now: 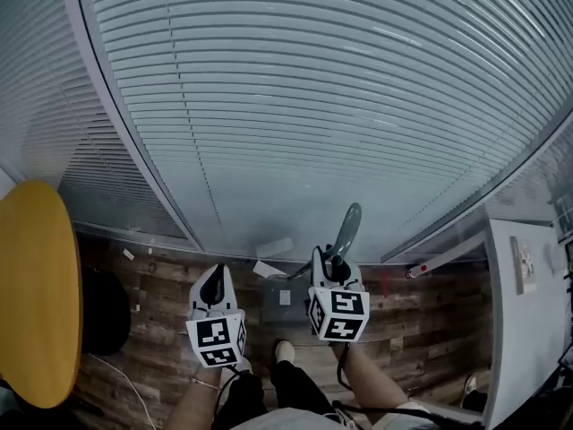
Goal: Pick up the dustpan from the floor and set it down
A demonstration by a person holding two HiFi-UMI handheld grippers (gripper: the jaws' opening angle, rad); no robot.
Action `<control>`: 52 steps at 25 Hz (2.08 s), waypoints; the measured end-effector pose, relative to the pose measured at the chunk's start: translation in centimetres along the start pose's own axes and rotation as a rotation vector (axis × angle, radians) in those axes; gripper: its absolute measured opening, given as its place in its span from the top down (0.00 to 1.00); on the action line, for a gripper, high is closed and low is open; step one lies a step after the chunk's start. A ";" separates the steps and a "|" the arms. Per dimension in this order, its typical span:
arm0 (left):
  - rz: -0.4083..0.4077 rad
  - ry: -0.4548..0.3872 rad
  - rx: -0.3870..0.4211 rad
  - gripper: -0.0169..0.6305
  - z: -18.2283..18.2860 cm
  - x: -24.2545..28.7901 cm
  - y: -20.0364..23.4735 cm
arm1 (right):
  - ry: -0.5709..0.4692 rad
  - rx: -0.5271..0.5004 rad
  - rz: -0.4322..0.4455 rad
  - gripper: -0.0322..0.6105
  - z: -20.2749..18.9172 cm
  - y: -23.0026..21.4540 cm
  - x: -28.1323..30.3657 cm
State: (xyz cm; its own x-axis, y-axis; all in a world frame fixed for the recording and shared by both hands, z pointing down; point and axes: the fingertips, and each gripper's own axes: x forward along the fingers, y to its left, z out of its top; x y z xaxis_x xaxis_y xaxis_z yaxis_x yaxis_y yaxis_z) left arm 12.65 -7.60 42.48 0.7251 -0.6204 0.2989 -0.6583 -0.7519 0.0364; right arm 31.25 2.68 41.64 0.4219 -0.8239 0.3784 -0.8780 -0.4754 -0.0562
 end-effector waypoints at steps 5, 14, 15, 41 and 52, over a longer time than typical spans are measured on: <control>0.011 0.006 0.009 0.95 0.0 -0.7 -0.2 | 0.022 -0.019 0.038 0.79 -0.8 1.1 -0.7; 0.121 0.024 -0.001 0.95 -1.1 -1.8 2.2 | 0.030 -0.080 0.199 0.79 -1.4 4.9 1.0; 0.145 0.027 -0.006 0.95 -1.1 -2.0 2.8 | 0.031 -0.086 0.225 0.79 -1.2 5.6 1.5; 0.661 0.067 -0.179 0.95 -8.1 -12.4 24.6 | 0.086 -0.337 0.737 0.79 -4.0 35.2 11.8; 0.656 0.094 -0.184 0.95 -11.5 -12.8 30.2 | 0.111 -0.366 0.742 0.79 -7.5 41.9 13.9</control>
State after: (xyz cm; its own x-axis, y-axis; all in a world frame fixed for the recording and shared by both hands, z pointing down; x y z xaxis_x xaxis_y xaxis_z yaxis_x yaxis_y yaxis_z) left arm -18.85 -19.79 50.68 0.1494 -0.9062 0.3956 -0.9849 -0.1719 -0.0218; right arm -1.33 -26.38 51.44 -0.3026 -0.8394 0.4515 -0.9453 0.3248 -0.0298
